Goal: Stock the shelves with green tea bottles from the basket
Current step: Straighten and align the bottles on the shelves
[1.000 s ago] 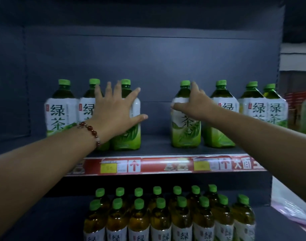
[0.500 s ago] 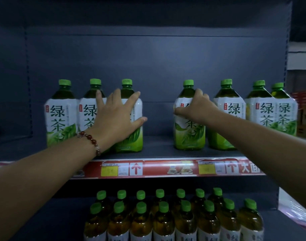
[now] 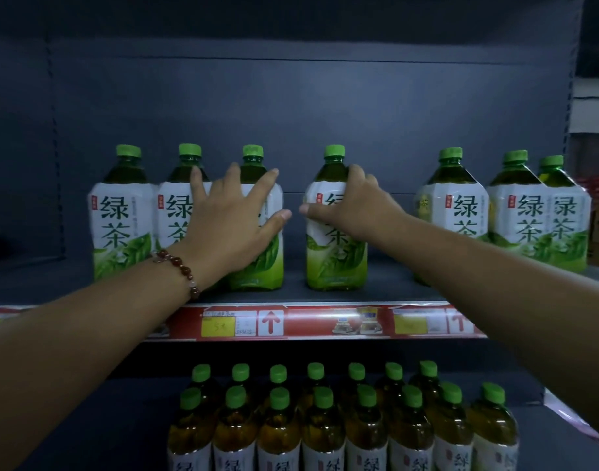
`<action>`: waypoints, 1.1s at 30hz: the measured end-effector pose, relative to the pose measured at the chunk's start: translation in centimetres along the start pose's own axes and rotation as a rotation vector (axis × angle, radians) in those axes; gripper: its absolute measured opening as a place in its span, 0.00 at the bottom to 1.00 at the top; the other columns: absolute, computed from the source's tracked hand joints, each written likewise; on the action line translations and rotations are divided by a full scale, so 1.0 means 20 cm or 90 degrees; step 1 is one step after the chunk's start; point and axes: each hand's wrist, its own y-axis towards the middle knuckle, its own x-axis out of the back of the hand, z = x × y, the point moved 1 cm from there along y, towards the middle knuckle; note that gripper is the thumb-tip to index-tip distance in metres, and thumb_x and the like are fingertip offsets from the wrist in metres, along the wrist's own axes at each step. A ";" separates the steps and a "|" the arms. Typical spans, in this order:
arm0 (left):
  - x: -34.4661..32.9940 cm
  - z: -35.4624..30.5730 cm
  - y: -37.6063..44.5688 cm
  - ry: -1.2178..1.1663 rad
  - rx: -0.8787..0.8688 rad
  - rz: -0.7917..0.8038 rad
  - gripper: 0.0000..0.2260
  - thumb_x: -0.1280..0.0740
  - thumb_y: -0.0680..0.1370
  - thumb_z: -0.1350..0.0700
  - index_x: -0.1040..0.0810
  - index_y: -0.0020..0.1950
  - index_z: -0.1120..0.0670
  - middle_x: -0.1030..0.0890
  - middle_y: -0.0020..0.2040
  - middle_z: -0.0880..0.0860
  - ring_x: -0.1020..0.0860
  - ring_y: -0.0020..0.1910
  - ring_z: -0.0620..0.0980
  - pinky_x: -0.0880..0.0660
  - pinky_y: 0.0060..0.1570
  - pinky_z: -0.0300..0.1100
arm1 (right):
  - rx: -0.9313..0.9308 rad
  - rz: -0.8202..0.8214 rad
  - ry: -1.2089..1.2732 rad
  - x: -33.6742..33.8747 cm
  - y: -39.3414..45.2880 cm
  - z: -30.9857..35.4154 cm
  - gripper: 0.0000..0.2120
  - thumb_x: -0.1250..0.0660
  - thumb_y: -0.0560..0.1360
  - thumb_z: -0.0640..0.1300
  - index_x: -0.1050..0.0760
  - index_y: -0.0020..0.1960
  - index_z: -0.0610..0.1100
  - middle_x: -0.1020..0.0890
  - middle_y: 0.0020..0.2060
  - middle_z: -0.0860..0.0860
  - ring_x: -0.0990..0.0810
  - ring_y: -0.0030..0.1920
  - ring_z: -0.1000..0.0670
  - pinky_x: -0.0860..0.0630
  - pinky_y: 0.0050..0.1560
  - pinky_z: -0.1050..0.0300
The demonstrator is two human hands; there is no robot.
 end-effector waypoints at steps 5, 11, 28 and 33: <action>0.01 0.01 -0.01 -0.019 -0.003 0.003 0.31 0.56 0.80 0.30 0.46 0.80 0.42 0.39 0.76 0.65 0.39 0.75 0.62 0.58 0.74 0.66 | 0.034 -0.001 0.004 -0.07 0.00 0.08 0.42 0.31 0.71 0.66 0.42 0.74 0.43 0.31 0.68 0.43 0.26 0.66 0.40 0.28 0.55 0.49; 0.02 0.01 -0.02 -0.016 -0.009 0.032 0.37 0.56 0.74 0.25 0.48 0.80 0.41 0.42 0.78 0.65 0.42 0.78 0.61 0.60 0.74 0.65 | 0.017 -0.020 -0.019 -0.10 0.00 0.09 0.46 0.32 0.70 0.68 0.45 0.76 0.45 0.31 0.69 0.45 0.25 0.65 0.40 0.31 0.48 0.51; 0.06 -0.03 -0.04 -0.008 -0.005 0.079 0.44 0.56 0.70 0.22 0.54 0.81 0.44 0.56 0.81 0.59 0.54 0.80 0.62 0.61 0.74 0.66 | 0.063 0.113 -0.021 -0.01 -0.02 0.04 0.52 0.33 0.74 0.65 0.63 0.81 0.48 0.40 0.76 0.42 0.32 0.72 0.41 0.31 0.66 0.47; 0.09 -0.10 -0.07 0.029 -0.075 0.055 0.43 0.51 0.71 0.23 0.56 0.81 0.43 0.55 0.82 0.57 0.54 0.80 0.61 0.60 0.75 0.64 | 0.211 0.076 -0.234 0.17 -0.11 -0.11 0.45 0.36 0.75 0.67 0.53 0.81 0.48 0.38 0.76 0.44 0.34 0.73 0.41 0.33 0.70 0.43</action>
